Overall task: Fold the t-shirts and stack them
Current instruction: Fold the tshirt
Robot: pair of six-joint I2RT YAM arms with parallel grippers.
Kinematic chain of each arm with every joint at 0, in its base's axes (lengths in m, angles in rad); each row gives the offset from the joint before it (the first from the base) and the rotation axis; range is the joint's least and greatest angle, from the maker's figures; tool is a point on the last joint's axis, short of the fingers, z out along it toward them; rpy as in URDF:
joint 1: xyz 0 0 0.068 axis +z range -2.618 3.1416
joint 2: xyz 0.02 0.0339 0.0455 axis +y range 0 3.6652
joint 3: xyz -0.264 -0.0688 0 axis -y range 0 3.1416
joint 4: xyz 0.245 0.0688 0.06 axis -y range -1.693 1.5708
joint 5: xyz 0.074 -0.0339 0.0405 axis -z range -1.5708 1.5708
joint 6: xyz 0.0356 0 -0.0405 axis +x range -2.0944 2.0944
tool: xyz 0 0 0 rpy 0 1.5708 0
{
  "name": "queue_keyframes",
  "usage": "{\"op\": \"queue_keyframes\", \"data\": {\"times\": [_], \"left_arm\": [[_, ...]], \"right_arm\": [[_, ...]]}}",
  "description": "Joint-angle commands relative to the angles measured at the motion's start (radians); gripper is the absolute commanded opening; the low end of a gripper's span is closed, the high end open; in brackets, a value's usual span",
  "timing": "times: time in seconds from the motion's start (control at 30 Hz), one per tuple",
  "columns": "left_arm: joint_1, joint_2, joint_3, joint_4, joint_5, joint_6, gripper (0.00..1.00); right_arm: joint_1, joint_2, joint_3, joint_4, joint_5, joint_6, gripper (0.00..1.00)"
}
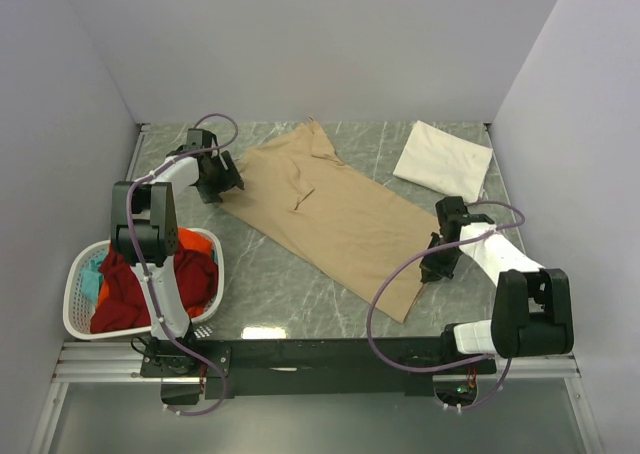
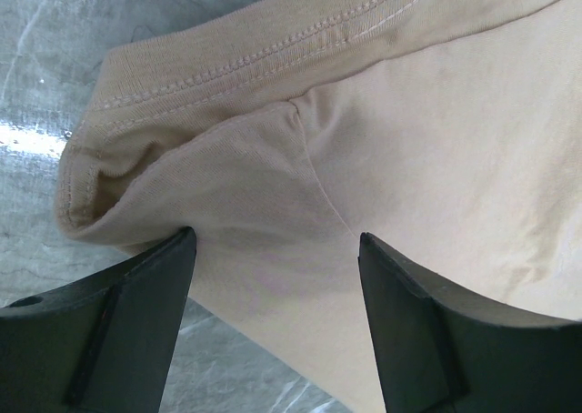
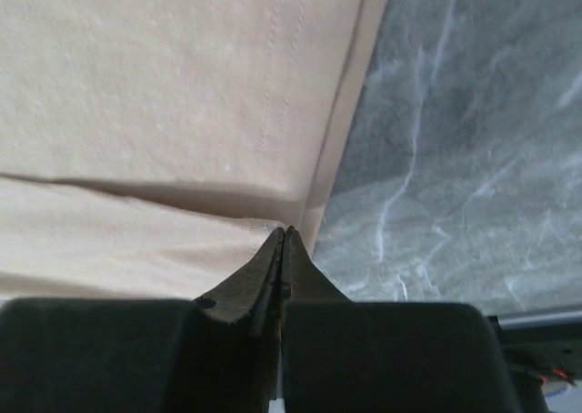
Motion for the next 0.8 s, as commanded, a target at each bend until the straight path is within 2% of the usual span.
{"op": "queue_keyframes", "data": {"times": [0.0,0.3,0.57,0.67,0.77], "left_arm": [[0.010,0.025,-0.013,0.018,0.000,0.002,0.79],[0.009,0.020,-0.010,0.013,-0.017,0.022,0.79],[0.010,0.004,-0.024,0.052,0.035,0.053,0.79],[0.010,-0.006,-0.019,0.049,0.046,0.068,0.80],[0.009,-0.022,-0.009,0.043,0.053,0.077,0.80]], "right_arm": [[-0.007,-0.037,0.043,-0.074,0.030,-0.008,0.00],[-0.006,0.029,0.046,-0.086,0.070,0.011,0.00],[-0.006,0.078,0.052,-0.011,0.070,-0.006,0.00],[-0.006,0.109,0.084,-0.019,0.104,-0.015,0.25],[-0.006,0.092,0.120,-0.050,0.136,-0.018,0.34]]}}
